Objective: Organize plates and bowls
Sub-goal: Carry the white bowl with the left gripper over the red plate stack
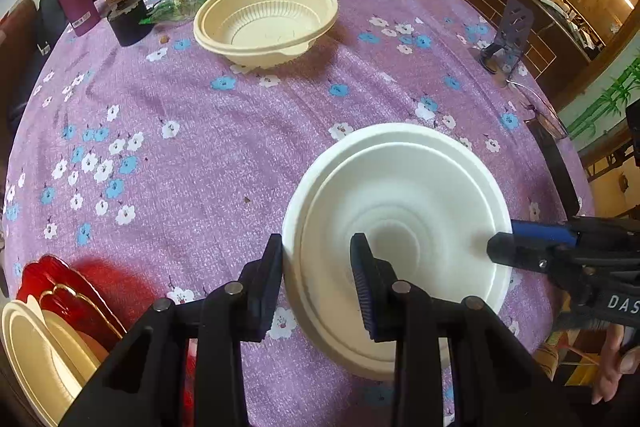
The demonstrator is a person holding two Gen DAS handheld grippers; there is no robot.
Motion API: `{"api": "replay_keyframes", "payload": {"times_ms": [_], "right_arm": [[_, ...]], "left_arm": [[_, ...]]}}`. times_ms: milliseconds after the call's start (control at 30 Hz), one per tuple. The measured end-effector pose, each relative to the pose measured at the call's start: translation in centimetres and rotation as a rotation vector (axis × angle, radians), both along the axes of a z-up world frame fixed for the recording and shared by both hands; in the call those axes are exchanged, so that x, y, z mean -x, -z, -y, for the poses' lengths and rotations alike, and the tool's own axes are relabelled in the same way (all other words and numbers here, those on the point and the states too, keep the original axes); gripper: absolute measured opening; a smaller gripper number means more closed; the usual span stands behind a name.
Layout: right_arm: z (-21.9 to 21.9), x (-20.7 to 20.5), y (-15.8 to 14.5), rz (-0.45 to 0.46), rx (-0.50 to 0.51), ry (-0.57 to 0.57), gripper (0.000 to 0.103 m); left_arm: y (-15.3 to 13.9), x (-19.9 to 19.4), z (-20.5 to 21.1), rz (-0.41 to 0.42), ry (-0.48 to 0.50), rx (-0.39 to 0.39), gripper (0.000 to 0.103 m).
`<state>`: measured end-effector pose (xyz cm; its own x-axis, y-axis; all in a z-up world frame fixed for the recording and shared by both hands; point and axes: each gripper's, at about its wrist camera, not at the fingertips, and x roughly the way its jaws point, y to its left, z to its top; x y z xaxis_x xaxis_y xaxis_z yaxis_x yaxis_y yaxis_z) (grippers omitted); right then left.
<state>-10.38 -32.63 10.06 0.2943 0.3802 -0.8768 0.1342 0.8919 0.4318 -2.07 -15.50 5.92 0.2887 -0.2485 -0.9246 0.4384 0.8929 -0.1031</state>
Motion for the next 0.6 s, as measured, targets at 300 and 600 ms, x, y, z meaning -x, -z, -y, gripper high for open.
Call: {"api": "replay_keyframes", "payload": {"times_ms": [300,600], "right_arm": [[-0.2,-0.6,0.2,-0.002,0.022,0.004,0.030],[-0.9,-0.7,-0.2,0.009,0.049,-0.031,0.030]], "left_arm": [[0.0,-0.1,-0.3,0.007,0.005,0.012,0.032],[0.6,0.2,-1.5,-0.009,-0.014,0.032,0.033]]}}
